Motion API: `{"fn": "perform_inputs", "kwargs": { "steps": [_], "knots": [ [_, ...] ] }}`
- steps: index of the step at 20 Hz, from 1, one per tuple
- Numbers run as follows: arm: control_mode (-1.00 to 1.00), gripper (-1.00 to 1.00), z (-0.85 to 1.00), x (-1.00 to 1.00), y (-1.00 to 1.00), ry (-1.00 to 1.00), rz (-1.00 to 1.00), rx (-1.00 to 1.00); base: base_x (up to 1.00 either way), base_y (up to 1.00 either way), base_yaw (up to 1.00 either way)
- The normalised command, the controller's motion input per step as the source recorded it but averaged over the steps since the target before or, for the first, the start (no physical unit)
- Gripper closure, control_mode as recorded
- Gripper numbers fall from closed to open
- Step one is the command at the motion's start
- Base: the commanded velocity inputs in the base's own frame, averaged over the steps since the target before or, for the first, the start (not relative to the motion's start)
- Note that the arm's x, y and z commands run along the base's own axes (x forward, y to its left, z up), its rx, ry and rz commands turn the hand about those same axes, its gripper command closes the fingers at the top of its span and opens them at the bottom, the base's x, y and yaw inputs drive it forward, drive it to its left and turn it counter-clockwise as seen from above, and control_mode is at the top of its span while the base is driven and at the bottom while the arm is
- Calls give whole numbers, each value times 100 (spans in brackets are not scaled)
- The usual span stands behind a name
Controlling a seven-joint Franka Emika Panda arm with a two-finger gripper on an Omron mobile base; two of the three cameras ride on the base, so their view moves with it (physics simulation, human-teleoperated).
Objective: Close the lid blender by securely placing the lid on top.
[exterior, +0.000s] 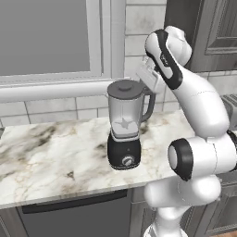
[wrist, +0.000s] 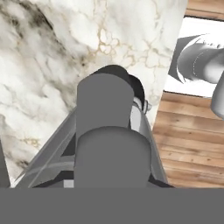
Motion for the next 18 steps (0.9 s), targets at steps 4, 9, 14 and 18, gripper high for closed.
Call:
{"fn": "perform_inputs", "kwargs": {
  "steps": [4,9,14,18],
  "knots": [
    [-100,100,-12,-14,1,4,-1,0,0,0,0],
    [-100,-100,-23,-20,20,-1,0,0,0,0,0],
    [-100,-100,-5,-15,8,-7,0,0,0,0,0],
    [-100,-100,0,-11,0,-6,0,0,0,0,0]
  ]
}}
